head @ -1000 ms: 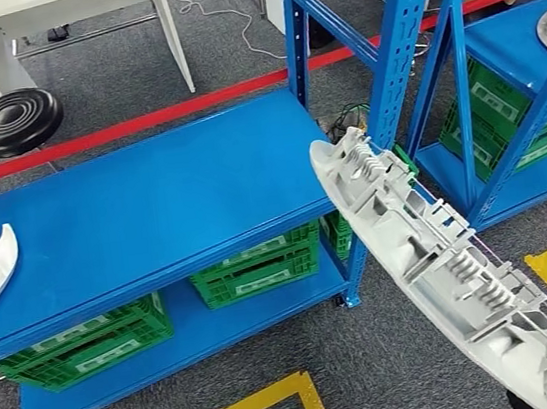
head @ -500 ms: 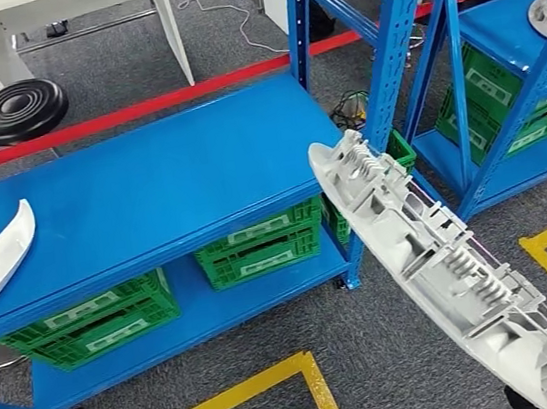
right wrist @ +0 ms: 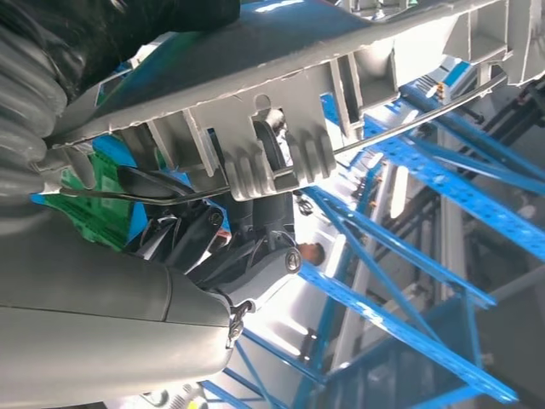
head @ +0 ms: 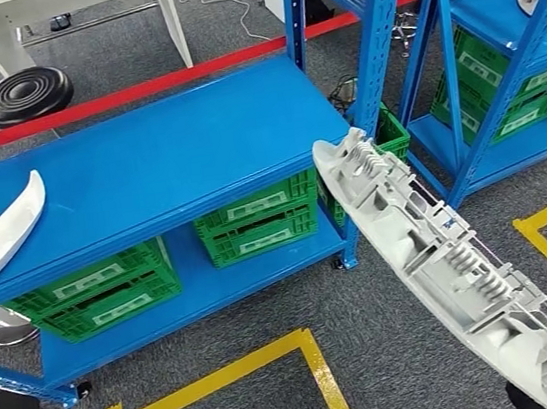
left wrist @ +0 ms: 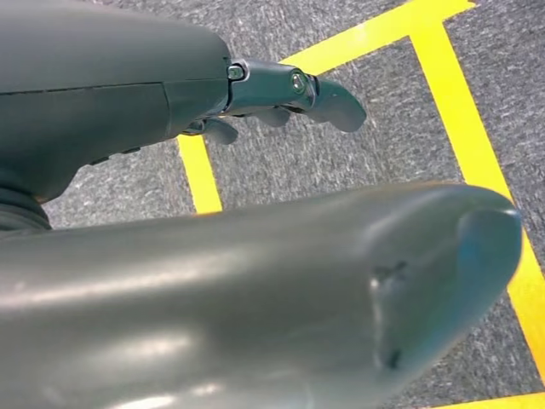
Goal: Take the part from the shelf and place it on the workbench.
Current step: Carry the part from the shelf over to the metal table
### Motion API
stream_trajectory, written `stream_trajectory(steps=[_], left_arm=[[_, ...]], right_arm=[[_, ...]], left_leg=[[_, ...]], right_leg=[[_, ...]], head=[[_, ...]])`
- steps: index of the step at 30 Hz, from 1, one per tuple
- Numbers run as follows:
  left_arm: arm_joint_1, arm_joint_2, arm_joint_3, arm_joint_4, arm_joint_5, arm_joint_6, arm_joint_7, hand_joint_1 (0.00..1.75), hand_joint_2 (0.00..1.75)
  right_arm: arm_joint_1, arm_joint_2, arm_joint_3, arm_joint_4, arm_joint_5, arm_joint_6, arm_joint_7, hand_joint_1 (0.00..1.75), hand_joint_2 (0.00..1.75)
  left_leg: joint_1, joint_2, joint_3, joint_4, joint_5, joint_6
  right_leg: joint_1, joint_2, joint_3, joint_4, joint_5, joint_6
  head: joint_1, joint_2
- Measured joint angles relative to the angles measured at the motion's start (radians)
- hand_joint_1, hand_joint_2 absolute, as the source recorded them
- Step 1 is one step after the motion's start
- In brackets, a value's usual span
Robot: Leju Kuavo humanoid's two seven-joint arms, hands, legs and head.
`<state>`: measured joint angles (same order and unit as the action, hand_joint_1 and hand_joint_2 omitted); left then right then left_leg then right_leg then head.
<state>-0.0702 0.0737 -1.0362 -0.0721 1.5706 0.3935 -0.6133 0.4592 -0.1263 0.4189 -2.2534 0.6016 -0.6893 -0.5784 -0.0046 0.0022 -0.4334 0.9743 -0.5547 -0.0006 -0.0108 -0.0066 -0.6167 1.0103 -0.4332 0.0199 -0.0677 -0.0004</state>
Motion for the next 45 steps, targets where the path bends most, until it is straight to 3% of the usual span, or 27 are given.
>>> stream_trajectory(steps=[3, 5, 7, 8, 9, 10, 11, 13, 14, 16, 18, 19, 22, 23, 24, 26, 28, 30, 31, 33, 34, 36, 38, 39, 41, 43, 45], left_arm=[[0.000, 0.000, -0.002, 0.000, -0.001, 0.001, 0.005, 0.00, 0.00], [-0.002, -0.003, -0.007, 0.000, -0.002, 0.002, 0.013, 0.00, 0.00], [-0.003, -0.005, -0.015, 0.000, -0.004, 0.006, 0.022, 0.00, 0.00], [-0.003, -0.005, -0.020, 0.000, -0.006, 0.007, 0.026, 0.00, 0.00], [-0.003, -0.006, -0.024, 0.000, -0.008, 0.008, 0.028, 0.00, 0.00], [-0.004, -0.007, -0.027, 0.000, -0.011, 0.008, 0.030, 0.00, 0.00], [-0.004, -0.008, -0.030, 0.000, -0.013, 0.009, 0.031, 0.00, 0.00], [-0.005, -0.009, -0.040, 0.000, -0.018, 0.009, 0.033, 0.00, 0.00], [-0.006, -0.009, -0.045, 0.000, -0.020, 0.010, 0.033, 0.00, 0.00], [-0.007, -0.008, -0.052, 0.000, -0.021, 0.010, 0.033, 0.00, 0.00], [-0.007, -0.007, -0.057, 0.000, -0.025, 0.010, 0.031, 0.00, 0.00], [-0.007, -0.007, -0.062, 0.000, -0.029, 0.011, 0.030, 0.00, 0.00], [-0.006, -0.010, -0.081, 0.000, -0.039, 0.012, 0.033, 0.00, 0.00], [-0.006, -0.012, -0.088, 0.000, -0.041, 0.013, 0.036, 0.00, 0.00], [-0.007, -0.013, -0.093, 0.000, -0.041, 0.013, 0.040, 0.00, 0.00], [-0.007, -0.013, -0.101, 0.000, -0.043, 0.013, 0.046, 0.00, 0.00], [-0.008, -0.013, -0.109, 0.000, -0.047, 0.014, 0.050, 0.00, 0.00], [-0.009, -0.013, -0.118, 0.000, -0.052, 0.014, 0.051, 0.00, 0.00], [-0.010, -0.014, -0.122, 0.000, -0.053, 0.014, 0.051, 0.00, 0.00], [-0.010, -0.015, -0.125, 0.000, -0.053, 0.015, 0.051, 0.00, 0.00], [-0.010, -0.017, -0.126, 0.000, -0.053, 0.015, 0.051, 0.00, 0.00], [-0.012, -0.019, -0.128, 0.000, -0.053, 0.017, 0.052, 0.00, 0.00], [-0.012, -0.020, -0.129, 0.000, -0.053, 0.017, 0.052, 0.00, 0.00], [-0.012, -0.021, -0.129, 0.000, -0.053, 0.017, 0.052, 0.00, 0.00], [-0.012, -0.022, -0.130, 0.000, -0.053, 0.017, 0.052, 0.00, 0.00], [-0.013, -0.023, -0.130, 0.000, -0.053, 0.017, 0.052, 0.00, 0.00], [-0.013, -0.023, -0.130, 0.000, -0.054, 0.017, 0.052, 0.00, 0.00]], right_arm=[[-0.004, 0.000, 0.002, 0.000, 0.004, 0.000, 0.004, 1.75, 1.75], [-0.004, -0.001, 0.003, 0.000, 0.011, 0.000, 0.008, 1.75, 1.75], [-0.004, -0.002, 0.005, 0.000, 0.019, 0.000, 0.011, 1.75, 1.75], [-0.003, -0.003, 0.005, 0.000, 0.023, 0.000, 0.012, 1.75, 1.75], [-0.001, -0.003, 0.005, 0.000, 0.026, 0.000, 0.013, 1.75, 1.75], [0.000, -0.003, 0.006, 0.000, 0.030, 0.000, 0.013, 1.75, 1.75], [0.001, -0.003, 0.006, 0.000, 0.035, 0.000, 0.013, 1.75, 1.75], [0.004, -0.004, 0.006, 0.000, 0.042, 0.000, 0.014, 1.75, 1.75], [0.004, -0.004, 0.006, -0.001, 0.045, 0.000, 0.015, 1.75, 1.75], [0.008, -0.004, 0.007, -0.002, 0.049, 0.000, 0.016, 1.75, 1.75], [0.013, -0.004, 0.007, -0.002, 0.051, 0.000, 0.019, 1.75, 1.75], [0.015, -0.004, 0.006, -0.002, 0.051, 0.000, 0.021, 1.75, 1.75], [0.025, -0.005, 0.006, -0.002, 0.050, 0.000, 0.027, 1.75, 1.75], [0.029, -0.005, 0.006, -0.002, 0.049, 0.000, 0.030, 1.75, 1.75], [0.032, -0.005, 0.006, -0.002, 0.047, 0.000, 0.032, 1.75, 1.75], [0.037, -0.005, 0.006, -0.002, 0.045, 0.000, 0.034, 1.75, 1.75], [0.043, -0.005, 0.005, -0.003, 0.045, 0.000, 0.034, 1.75, 1.75], [0.047, -0.005, 0.005, -0.004, 0.046, 0.000, 0.034, 1.75, 1.75], [0.048, -0.005, 0.005, -0.004, 0.046, 0.000, 0.034, 1.75, 1.75], [0.050, -0.005, 0.005, -0.005, 0.047, 0.000, 0.034, 1.75, 1.75], [0.051, -0.005, 0.005, -0.006, 0.046, 0.000, 0.034, 1.75, 1.75], [0.052, -0.005, 0.006, -0.009, 0.046, 0.000, 0.033, 1.75, 1.75], [0.052, -0.005, 0.007, -0.009, 0.045, 0.000, 0.033, 1.75, 1.75], [0.052, -0.005, 0.007, -0.009, 0.045, 0.000, 0.033, 1.75, 1.75], [0.053, -0.005, 0.007, -0.009, 0.045, 0.000, 0.033, 1.75, 1.75], [0.052, -0.005, 0.007, -0.009, 0.045, 0.000, 0.033, 1.75, 1.75], [0.051, -0.005, 0.007, -0.010, 0.044, 0.000, 0.034, 1.75, 1.75]], left_leg=[[-0.003, 0.003, -0.016, -0.014, 0.017, 0.022], [0.001, 0.009, -0.040, -0.019, 0.041, 0.039], [-0.001, 0.012, -0.069, -0.017, 0.064, 0.046], [-0.002, 0.014, -0.084, -0.015, 0.075, 0.046], [-0.003, 0.015, -0.099, -0.012, 0.086, 0.046], [-0.004, 0.016, -0.116, -0.008, 0.097, 0.044], [-0.004, 0.016, -0.132, -0.004, 0.106, 0.042], [-0.006, 0.016, -0.157, 0.009, 0.122, 0.034], [-0.007, 0.016, -0.166, 0.015, 0.129, 0.029], [-0.008, 0.015, -0.177, 0.022, 0.146, 0.019], [-0.005, 0.013, -0.186, 0.026, 0.153, 0.008], [-0.004, 0.011, -0.193, 0.038, 0.134, 0.002], [0.002, 0.007, -0.226, 0.181, -0.012, -0.011], [0.004, 0.007, -0.233, 0.245, -0.049, -0.013], [0.004, 0.007, -0.232, 0.291, -0.060, -0.014], [0.004, 0.007, -0.188, 0.283, -0.019, -0.011], [0.003, 0.004, -0.094, 0.154, 0.023, 0.001], [-0.001, 0.000, -0.022, 0.030, 0.016, 0.013], [-0.004, -0.001, -0.010, 0.001, 0.008, 0.018], [-0.005, 0.001, -0.021, -0.012, 0.020, 0.027], [-0.004, 0.004, -0.030, -0.015, 0.031, 0.035], [-0.001, 0.009, -0.053, -0.019, 0.053, 0.049], [-0.003, 0.011, -0.080, -0.014, 0.071, 0.054], [-0.005, 0.012, -0.094, -0.010, 0.080, 0.054], [-0.007, 0.014, -0.124, 0.000, 0.095, 0.053], [-0.009, 0.014, -0.147, 0.011, 0.108, 0.048], [-0.011, 0.013, -0.161, 0.020, 0.123, 0.039]], right_leg=[[-0.003, 0.001, -0.011, 0.002, 0.012, 0.019], [-0.004, 0.003, -0.035, 0.053, -0.053, 0.028], [-0.005, 0.004, -0.064, 0.170, -0.155, 0.034], [-0.005, 0.004, -0.072, 0.231, -0.185, 0.037], [-0.005, 0.004, -0.069, 0.272, -0.189, 0.038], [-0.005, 0.004, -0.053, 0.284, -0.171, 0.039], [-0.005, 0.004, -0.019, 0.257, -0.140, 0.038], [-0.004, 0.004, 0.097, 0.117, -0.107, 0.032], [-0.004, 0.004, 0.153, 0.039, -0.114, 0.028], [0.000, 0.005, 0.203, -0.048, -0.138, 0.019], [0.001, 0.002, 0.186, -0.054, -0.131, 0.006], [0.000, 0.000, 0.176, -0.054, -0.122, -0.003], [0.000, -0.004, 0.139, -0.053, -0.090, -0.021], [0.002, -0.004, 0.127, -0.050, -0.080, -0.022], [0.003, -0.004, 0.113, -0.044, -0.070, -0.022], [0.004, -0.002, 0.081, -0.028, -0.054, -0.020], [0.006, -0.001, 0.051, -0.013, -0.042, -0.015], [0.007, -0.001, 0.033, -0.005, -0.028, -0.006], [0.006, -0.002, 0.027, -0.005, -0.019, 0.000], [0.004, -0.001, 0.018, -0.006, -0.007, 0.013], [0.003, 0.000, 0.009, 0.001, -0.019, 0.018], [0.001, 0.003, -0.021, 0.070, -0.094, 0.027], [0.000, 0.004, -0.054, 0.197, -0.180, 0.032], [-0.001, 0.004, -0.060, 0.249, -0.195, 0.034], [-0.001, 0.004, -0.028, 0.262, -0.163, 0.034], [0.001, 0.004, 0.067, 0.142, -0.115, 0.027], [0.004, 0.004, 0.164, -0.001, -0.117, 0.019]], head=[[0.000, 0.000], [0.003, 0.000], [0.005, 0.000], [0.005, 0.000], [0.005, 0.000], [0.005, 0.000], [0.005, 0.000], [0.005, 0.000], [0.004, 0.000], [0.003, 0.000], [0.004, 0.000], [0.004, 0.000], [-0.001, 0.000], [-0.001, 0.000], [-0.001, 0.000], [-0.002, 0.000], [-0.002, 0.000], [-0.001, 0.000], [-0.001, 0.000], [-0.001, 0.000], [0.000, 0.000], [0.003, 0.000], [0.004, 0.000], [0.004, 0.000], [0.004, 0.000], [0.004, 0.000], [0.003, 0.000]])
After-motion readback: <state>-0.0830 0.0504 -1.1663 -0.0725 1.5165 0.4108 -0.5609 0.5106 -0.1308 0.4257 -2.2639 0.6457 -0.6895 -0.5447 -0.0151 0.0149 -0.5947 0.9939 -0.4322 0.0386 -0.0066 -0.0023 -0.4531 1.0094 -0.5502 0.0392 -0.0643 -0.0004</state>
